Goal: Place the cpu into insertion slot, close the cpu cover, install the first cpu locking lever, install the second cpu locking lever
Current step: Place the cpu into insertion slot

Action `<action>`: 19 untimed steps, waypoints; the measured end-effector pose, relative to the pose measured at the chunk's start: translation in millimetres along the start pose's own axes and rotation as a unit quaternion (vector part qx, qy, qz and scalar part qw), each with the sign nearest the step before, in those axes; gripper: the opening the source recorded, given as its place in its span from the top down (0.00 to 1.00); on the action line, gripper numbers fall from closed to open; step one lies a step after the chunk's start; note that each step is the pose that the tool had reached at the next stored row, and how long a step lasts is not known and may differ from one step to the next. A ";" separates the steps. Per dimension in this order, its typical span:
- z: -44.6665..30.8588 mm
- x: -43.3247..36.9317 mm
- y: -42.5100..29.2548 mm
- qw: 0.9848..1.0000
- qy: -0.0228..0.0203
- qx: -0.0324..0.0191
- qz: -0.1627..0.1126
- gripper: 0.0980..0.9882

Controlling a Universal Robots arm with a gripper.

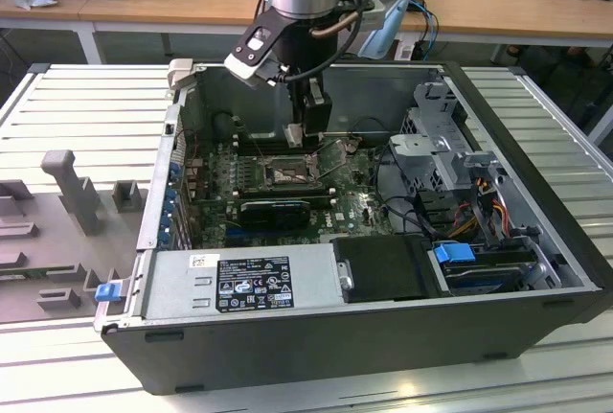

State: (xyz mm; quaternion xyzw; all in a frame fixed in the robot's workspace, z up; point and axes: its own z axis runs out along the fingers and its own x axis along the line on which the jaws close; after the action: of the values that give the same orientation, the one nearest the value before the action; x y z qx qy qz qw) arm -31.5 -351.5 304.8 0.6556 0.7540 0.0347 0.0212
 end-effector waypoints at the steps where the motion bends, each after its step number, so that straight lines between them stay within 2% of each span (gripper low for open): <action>1: 1.2 0.0 -0.1 1.000 0.000 0.000 0.000 0.52; 3: 3.6 -0.1 -0.3 1.000 0.000 0.000 0.001 0.52; 5: 8.4 -0.1 -0.7 1.000 -0.002 0.000 0.030 0.52; 7: 15.0 0.0 -2.3 0.999 -0.003 -0.001 0.043 0.52; 19: 17.7 0.0 -3.0 0.999 -0.004 -0.001 0.048 0.52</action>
State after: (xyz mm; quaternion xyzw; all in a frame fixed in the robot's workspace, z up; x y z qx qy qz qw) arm -33.1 -351.5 286.9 0.6914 0.7213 0.0337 0.0228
